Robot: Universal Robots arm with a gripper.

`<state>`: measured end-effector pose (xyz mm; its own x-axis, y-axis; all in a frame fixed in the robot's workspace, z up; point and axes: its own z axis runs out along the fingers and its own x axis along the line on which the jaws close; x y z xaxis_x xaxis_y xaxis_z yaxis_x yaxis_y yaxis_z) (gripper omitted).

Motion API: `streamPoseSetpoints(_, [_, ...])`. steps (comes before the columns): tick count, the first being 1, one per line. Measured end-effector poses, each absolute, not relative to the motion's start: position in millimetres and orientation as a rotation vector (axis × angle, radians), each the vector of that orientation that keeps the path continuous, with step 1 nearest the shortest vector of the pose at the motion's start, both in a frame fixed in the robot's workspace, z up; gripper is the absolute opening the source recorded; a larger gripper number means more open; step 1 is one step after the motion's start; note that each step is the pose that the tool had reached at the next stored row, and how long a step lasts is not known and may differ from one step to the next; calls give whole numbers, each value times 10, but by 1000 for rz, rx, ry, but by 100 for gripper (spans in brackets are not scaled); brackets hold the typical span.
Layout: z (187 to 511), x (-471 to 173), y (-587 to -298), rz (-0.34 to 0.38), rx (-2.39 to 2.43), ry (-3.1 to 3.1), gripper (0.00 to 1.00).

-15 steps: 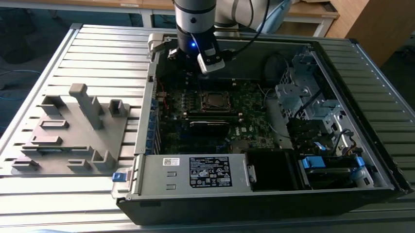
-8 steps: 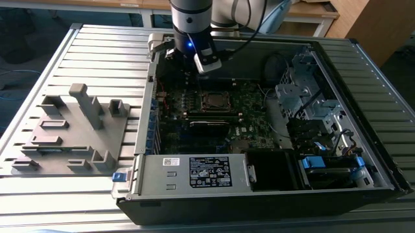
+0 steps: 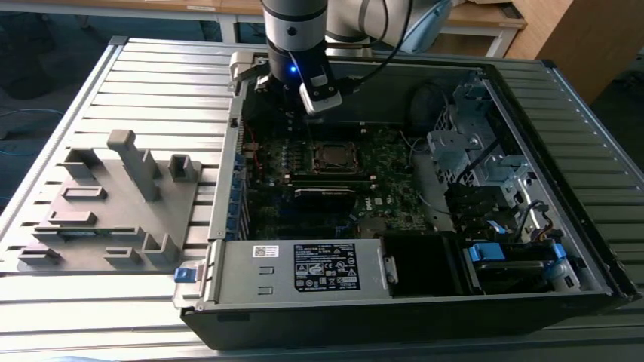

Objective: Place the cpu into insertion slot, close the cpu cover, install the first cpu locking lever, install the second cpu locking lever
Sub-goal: 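Install the first cpu locking lever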

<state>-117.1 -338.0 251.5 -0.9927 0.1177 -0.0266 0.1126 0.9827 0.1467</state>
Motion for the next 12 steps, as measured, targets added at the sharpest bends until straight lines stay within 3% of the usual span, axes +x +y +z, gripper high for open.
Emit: streamPoseSetpoints(12, [2516,-1171,-3362,239,180,3093,11])
